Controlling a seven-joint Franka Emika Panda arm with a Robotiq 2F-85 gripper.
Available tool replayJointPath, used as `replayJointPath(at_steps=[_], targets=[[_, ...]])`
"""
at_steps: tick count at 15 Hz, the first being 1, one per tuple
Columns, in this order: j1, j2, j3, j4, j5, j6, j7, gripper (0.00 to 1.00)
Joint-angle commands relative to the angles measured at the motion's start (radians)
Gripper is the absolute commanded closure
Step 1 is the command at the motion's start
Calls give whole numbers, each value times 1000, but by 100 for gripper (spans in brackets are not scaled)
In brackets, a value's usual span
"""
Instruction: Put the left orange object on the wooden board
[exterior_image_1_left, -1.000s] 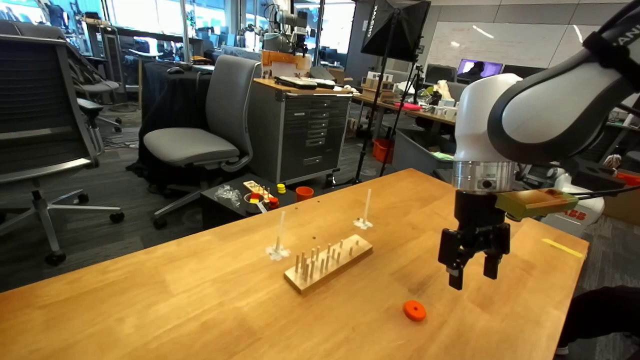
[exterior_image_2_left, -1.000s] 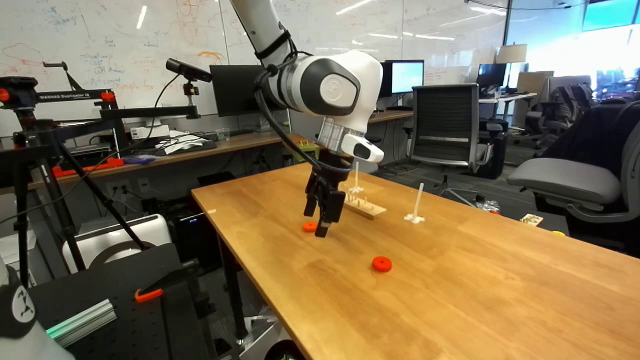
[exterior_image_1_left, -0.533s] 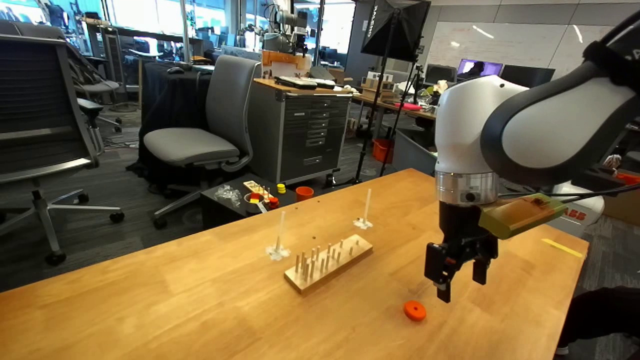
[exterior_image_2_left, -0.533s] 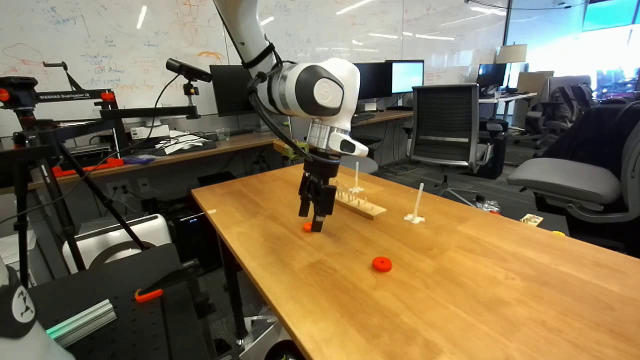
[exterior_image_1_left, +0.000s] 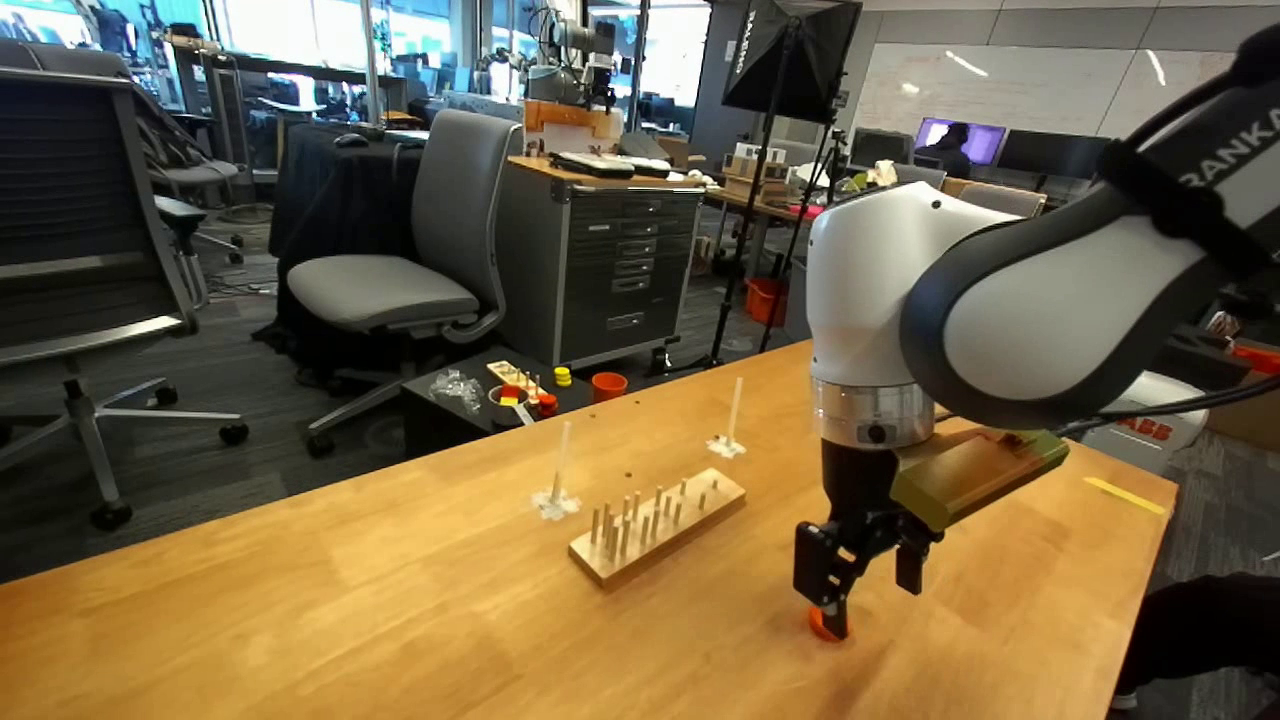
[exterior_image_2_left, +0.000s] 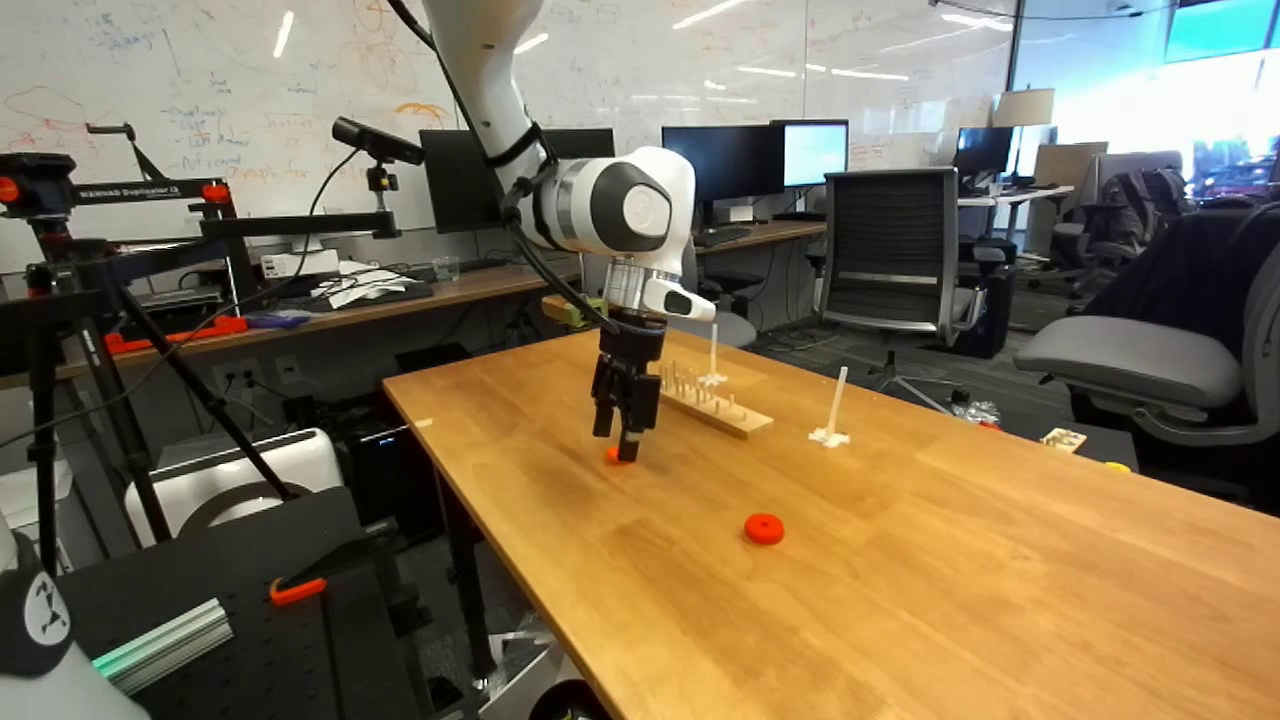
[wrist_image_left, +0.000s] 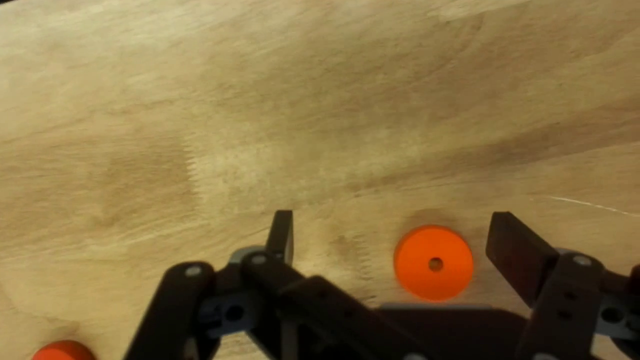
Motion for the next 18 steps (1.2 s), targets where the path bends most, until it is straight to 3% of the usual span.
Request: replayJointPath(at_steps=[1, 10, 12, 18], targets=[[13, 58, -10, 65, 0, 6, 15, 0], [16, 100, -4, 85, 15, 46, 7, 0], [16, 100, -4, 82, 14, 50, 3, 26], [17, 71, 0, 64, 20, 69, -4, 72]])
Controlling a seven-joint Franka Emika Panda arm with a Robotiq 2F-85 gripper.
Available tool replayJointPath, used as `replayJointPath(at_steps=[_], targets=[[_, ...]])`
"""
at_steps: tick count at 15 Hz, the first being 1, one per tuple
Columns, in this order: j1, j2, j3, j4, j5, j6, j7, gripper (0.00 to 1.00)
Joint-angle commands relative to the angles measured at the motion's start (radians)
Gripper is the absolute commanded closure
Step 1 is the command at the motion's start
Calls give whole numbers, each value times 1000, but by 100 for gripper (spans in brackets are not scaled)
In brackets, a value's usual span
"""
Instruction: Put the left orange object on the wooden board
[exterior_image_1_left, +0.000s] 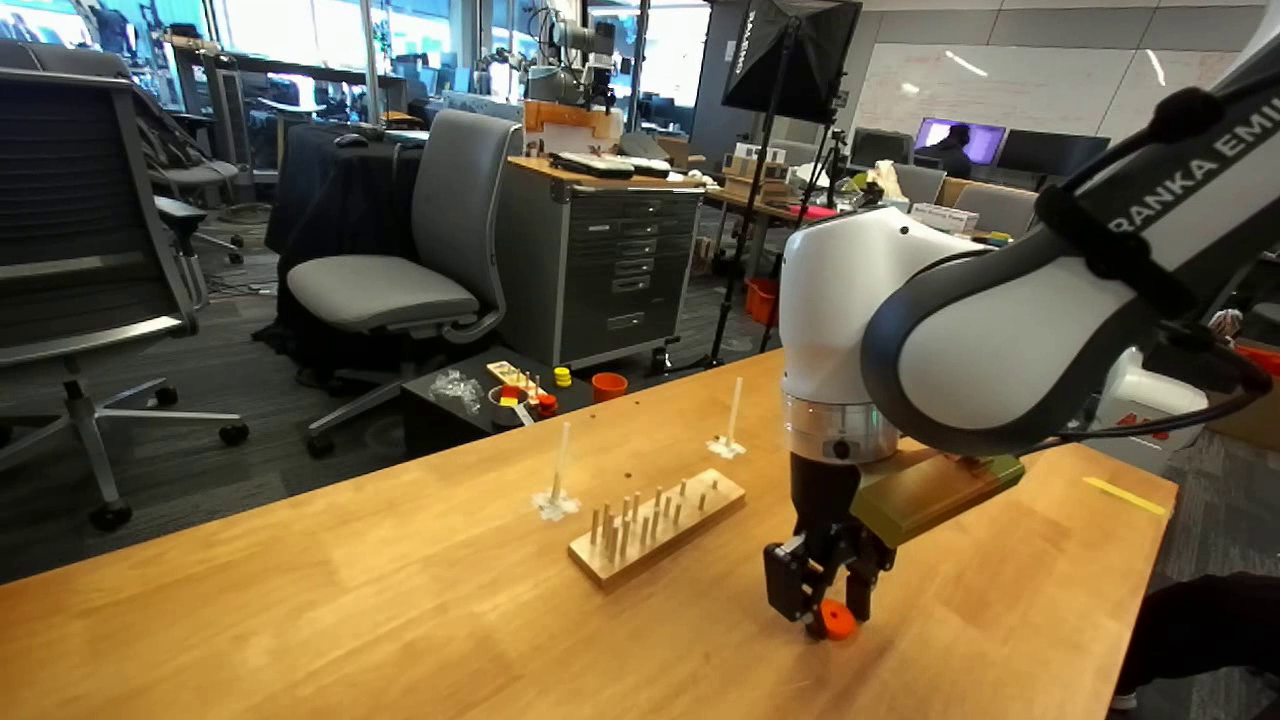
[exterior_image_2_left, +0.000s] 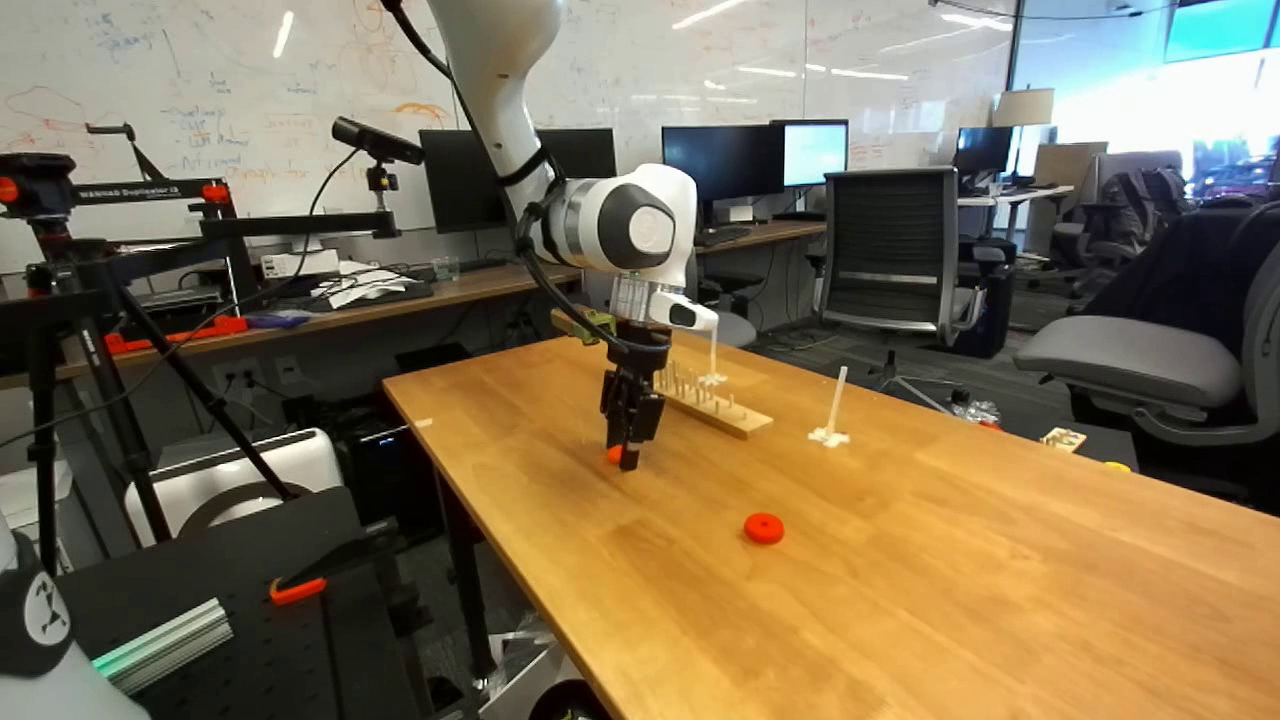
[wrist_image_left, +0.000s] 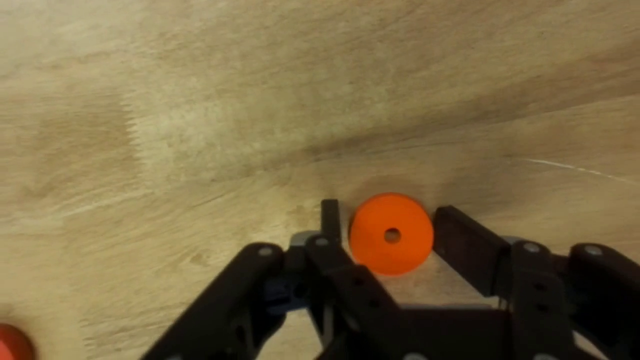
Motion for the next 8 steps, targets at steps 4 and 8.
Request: replayJointPath(at_steps=[4, 8], targets=[[1, -19, -5, -11, 11, 30, -10, 83], [-4, -39, -14, -22, 8, 38, -7, 83]])
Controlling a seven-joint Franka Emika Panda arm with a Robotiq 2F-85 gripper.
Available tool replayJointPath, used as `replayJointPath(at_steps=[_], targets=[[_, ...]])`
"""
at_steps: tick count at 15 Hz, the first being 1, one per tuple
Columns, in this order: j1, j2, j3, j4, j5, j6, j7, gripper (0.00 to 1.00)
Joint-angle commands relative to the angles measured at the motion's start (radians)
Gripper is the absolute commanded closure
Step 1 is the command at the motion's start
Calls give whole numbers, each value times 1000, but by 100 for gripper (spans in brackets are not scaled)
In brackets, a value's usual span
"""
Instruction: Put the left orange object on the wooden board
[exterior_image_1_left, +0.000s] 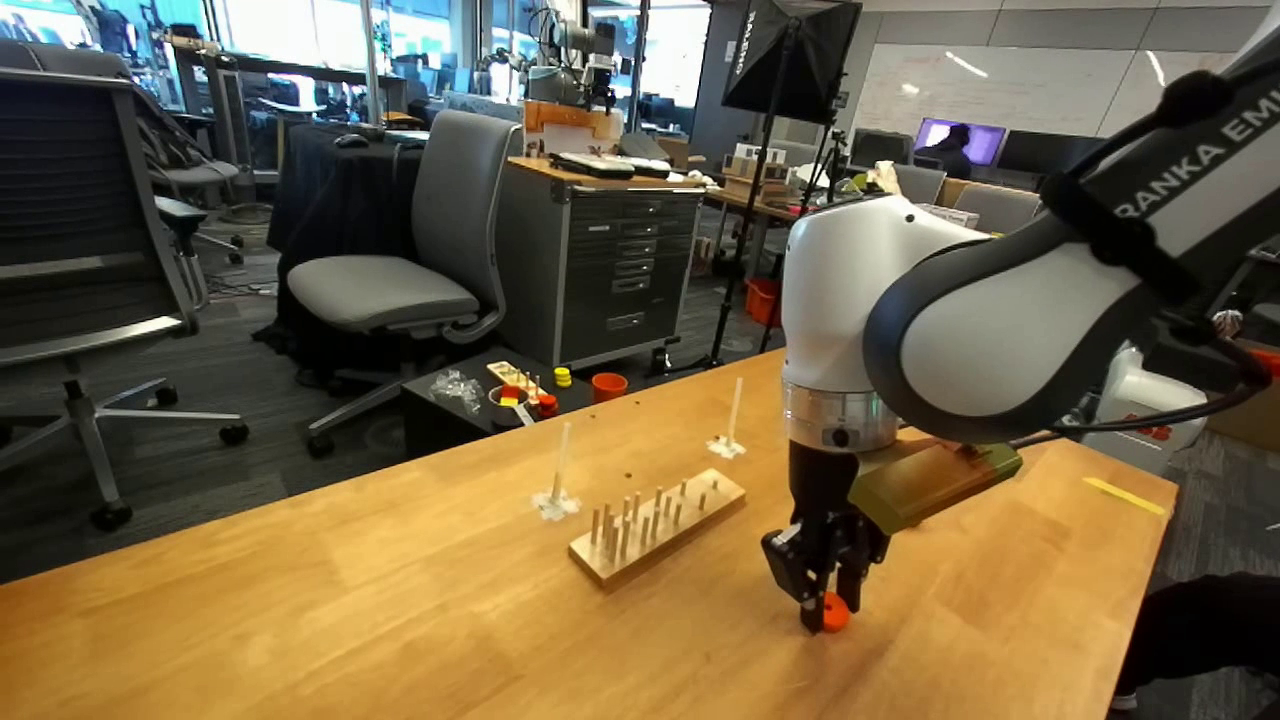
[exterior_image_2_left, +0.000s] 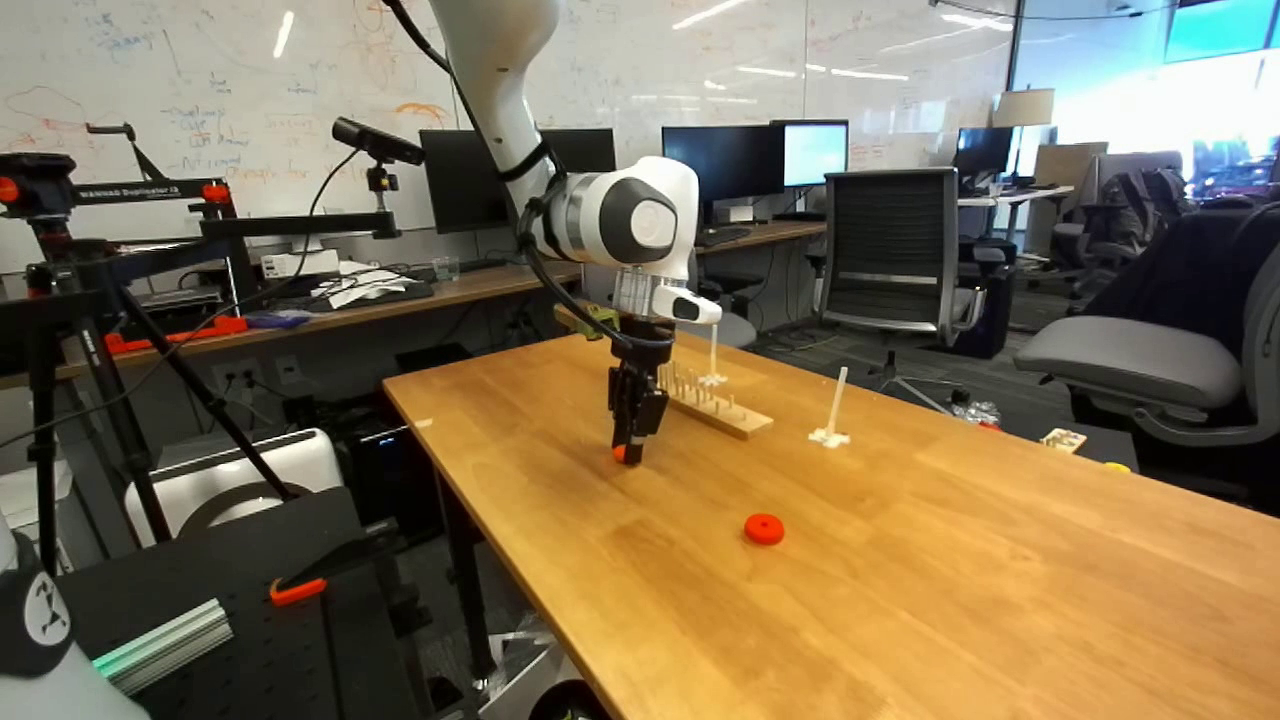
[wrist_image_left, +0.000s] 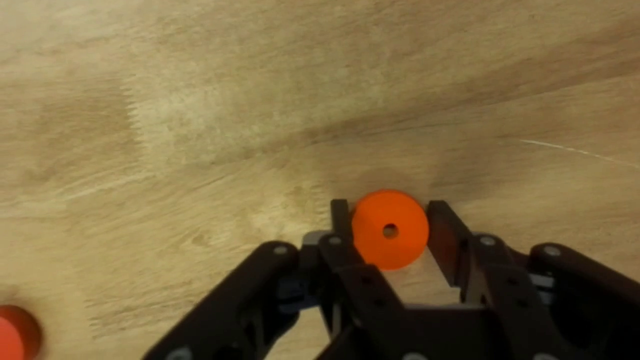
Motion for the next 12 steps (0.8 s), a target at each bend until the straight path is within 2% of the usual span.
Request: replayJointPath(at_steps=[1, 7, 12], targets=[[-4, -31, -14, -22, 7, 24, -7, 83], [-11, -33, -49, 20, -6, -3, 2, 83], [-16, 3, -64, 129, -5, -46, 7, 83]])
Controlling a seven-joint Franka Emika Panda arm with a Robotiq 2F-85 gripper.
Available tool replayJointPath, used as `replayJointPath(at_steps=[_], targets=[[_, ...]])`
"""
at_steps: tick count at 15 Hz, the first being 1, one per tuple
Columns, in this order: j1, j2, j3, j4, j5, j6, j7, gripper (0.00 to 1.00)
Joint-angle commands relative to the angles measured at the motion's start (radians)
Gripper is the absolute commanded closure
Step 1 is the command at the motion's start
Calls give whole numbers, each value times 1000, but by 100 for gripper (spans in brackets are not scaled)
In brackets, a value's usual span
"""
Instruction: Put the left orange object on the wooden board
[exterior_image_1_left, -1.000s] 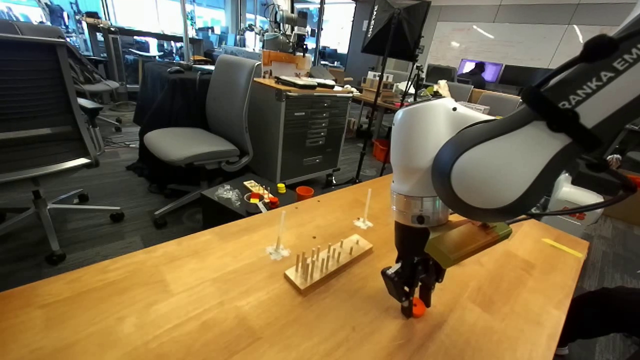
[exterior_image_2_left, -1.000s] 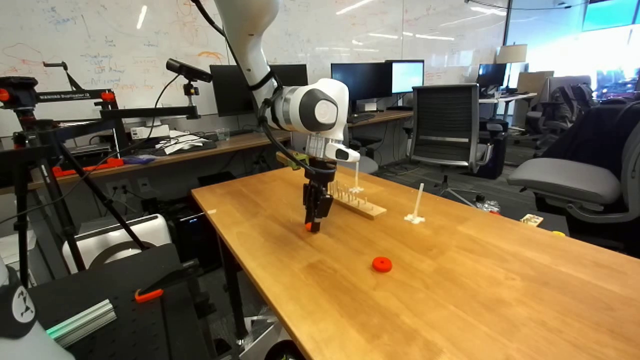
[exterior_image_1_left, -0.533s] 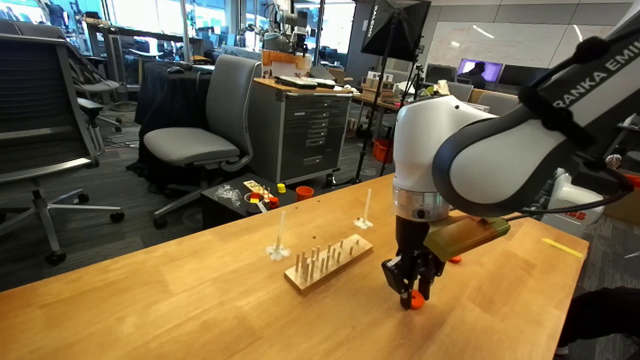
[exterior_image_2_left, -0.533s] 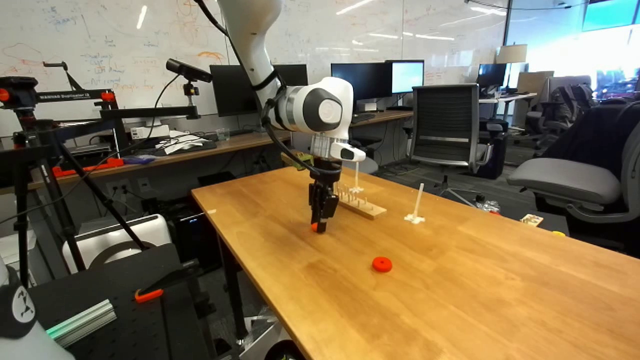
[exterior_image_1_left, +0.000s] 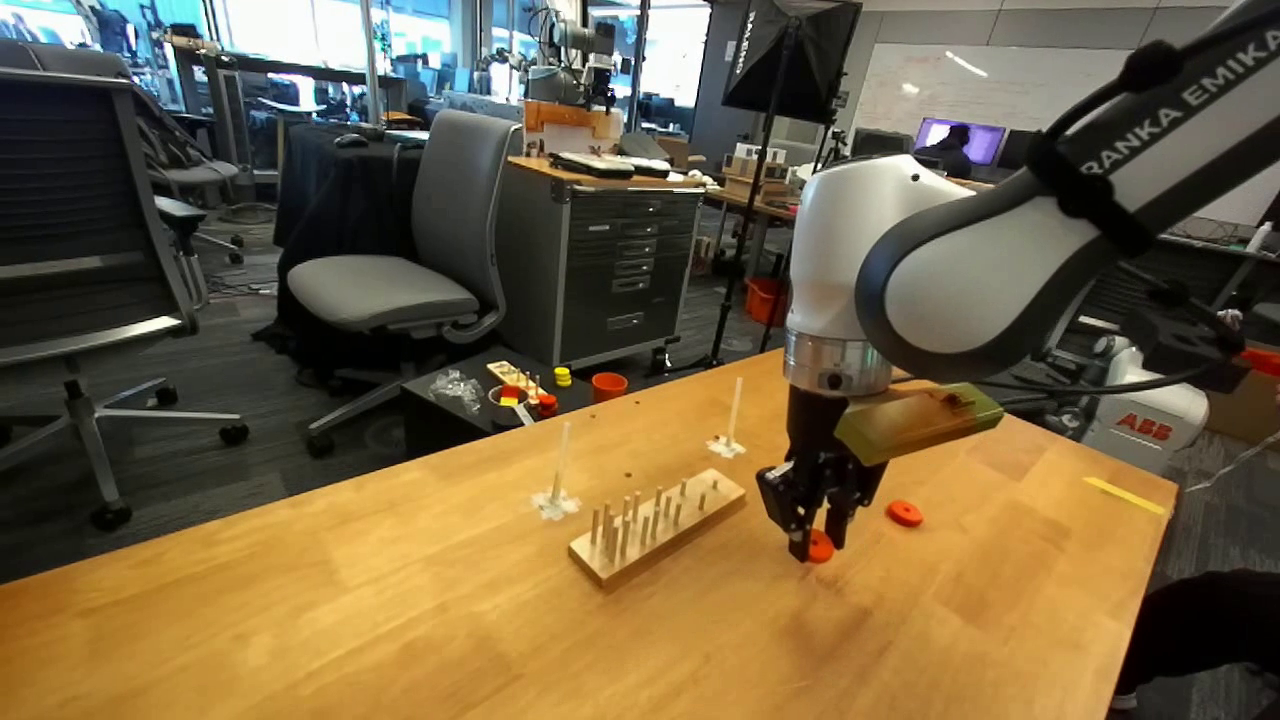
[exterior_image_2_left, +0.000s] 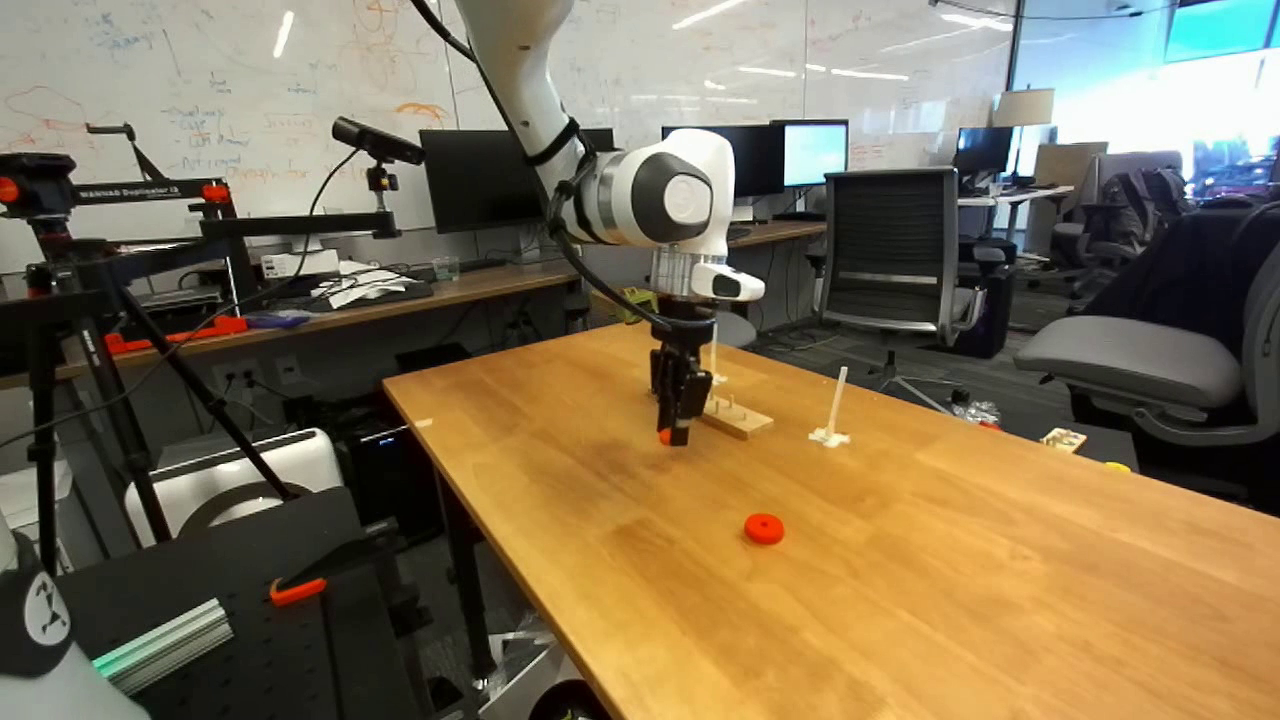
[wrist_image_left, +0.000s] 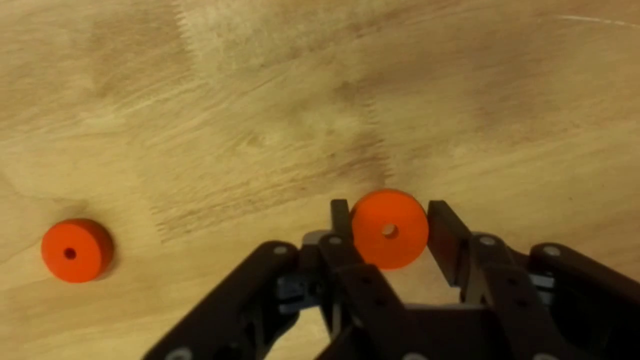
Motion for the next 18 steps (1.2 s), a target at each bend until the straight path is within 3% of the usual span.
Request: replayJointPath(at_steps=[1, 11, 18], targets=[[0, 26, -6, 104, -6, -64, 11, 83], [-5, 205, -9, 459, 2, -235, 17, 83], [-28, 292, -6, 602, 13, -292, -5, 83]])
